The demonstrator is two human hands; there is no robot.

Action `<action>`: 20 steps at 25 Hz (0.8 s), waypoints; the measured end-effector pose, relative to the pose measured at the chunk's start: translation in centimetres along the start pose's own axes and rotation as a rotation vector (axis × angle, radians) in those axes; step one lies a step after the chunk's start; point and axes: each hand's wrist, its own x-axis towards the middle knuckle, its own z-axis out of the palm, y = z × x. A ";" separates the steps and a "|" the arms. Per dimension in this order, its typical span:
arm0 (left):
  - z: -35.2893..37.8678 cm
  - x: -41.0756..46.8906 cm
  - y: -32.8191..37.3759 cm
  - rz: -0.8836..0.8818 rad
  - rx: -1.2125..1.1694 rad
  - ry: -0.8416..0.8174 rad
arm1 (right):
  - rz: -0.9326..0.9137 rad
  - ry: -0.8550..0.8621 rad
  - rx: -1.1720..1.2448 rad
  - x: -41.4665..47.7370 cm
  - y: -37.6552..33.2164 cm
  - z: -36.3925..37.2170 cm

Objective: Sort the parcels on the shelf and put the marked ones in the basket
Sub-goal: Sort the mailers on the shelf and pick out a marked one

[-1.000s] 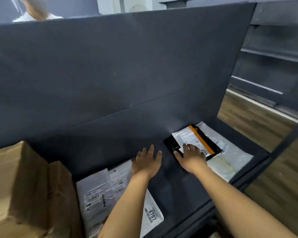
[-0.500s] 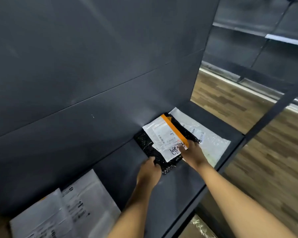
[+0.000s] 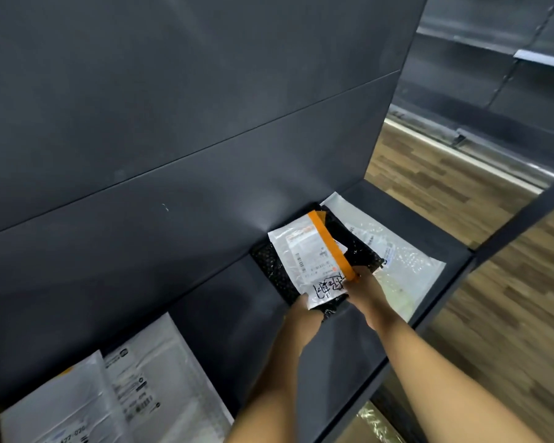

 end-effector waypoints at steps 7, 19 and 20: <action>-8.4 -5.5 0.2 0.307 0.012 0.397 | -0.271 -0.256 0.105 -5.6 -6.5 -4.9; -19.4 -20.9 2.8 0.509 -0.193 0.194 | -0.924 -0.552 -0.253 -17.8 -26.5 -4.6; -19.3 -21.5 2.1 0.520 -0.238 0.215 | -0.951 -0.528 -0.285 -18.2 -27.0 -4.0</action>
